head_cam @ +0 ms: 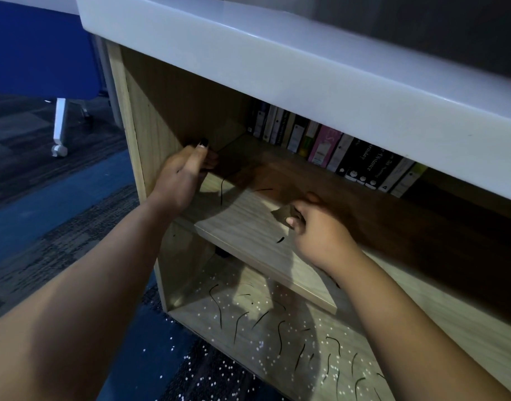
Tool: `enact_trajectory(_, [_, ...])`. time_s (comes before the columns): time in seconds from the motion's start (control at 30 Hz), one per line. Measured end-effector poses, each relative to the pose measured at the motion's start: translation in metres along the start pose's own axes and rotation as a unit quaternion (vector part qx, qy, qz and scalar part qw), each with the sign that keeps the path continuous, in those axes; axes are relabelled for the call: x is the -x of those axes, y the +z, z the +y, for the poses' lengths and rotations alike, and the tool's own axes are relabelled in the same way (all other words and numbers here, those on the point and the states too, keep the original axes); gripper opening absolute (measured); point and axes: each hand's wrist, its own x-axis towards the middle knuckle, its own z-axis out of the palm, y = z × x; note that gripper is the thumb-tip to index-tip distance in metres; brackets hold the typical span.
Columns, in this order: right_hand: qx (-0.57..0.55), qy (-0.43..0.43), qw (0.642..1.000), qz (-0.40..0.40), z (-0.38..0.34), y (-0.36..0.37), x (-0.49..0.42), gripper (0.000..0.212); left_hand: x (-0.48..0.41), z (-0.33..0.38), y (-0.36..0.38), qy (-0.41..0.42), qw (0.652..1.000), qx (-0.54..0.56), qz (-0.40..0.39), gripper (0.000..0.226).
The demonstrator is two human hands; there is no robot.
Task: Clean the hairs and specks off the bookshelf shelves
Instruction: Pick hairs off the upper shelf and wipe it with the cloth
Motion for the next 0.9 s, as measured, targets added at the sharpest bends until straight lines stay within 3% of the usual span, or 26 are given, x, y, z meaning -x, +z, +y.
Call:
enact_trajectory(0.2, [-0.016, -0.129, 0.991, 0.036, 0.003, 0.005, 0.033, 0.009, 0.0, -0.001, 0.001, -0.003, 1.0, 0.009, 0.002, 0.035])
enact_trajectory(0.33, [-0.031, -0.111, 0.993, 0.036, 0.006, 0.006, 0.021, 0.008, 0.0, 0.0, 0.0, -0.003, 1.0, 0.003, -0.001, 0.037])
enact_trajectory(0.5, [-0.031, -0.022, 0.999, -0.002, 0.002, 0.003, 0.003, 0.009, 0.002, 0.003, 0.001, -0.004, 1.0, 0.001, 0.006, 0.037])
enact_trajectory(0.73, [-0.027, -0.175, 0.984, 0.036, 0.0, 0.009, 0.032, 0.011, 0.0, 0.002, 0.003, -0.012, 1.0, -0.005, 0.016, 0.031])
enact_trajectory(0.9, [-0.044, -0.157, 0.986, 0.046, 0.002, 0.011, 0.027, 0.012, 0.002, 0.005, 0.001, -0.007, 1.0, 0.006, 0.006, 0.034])
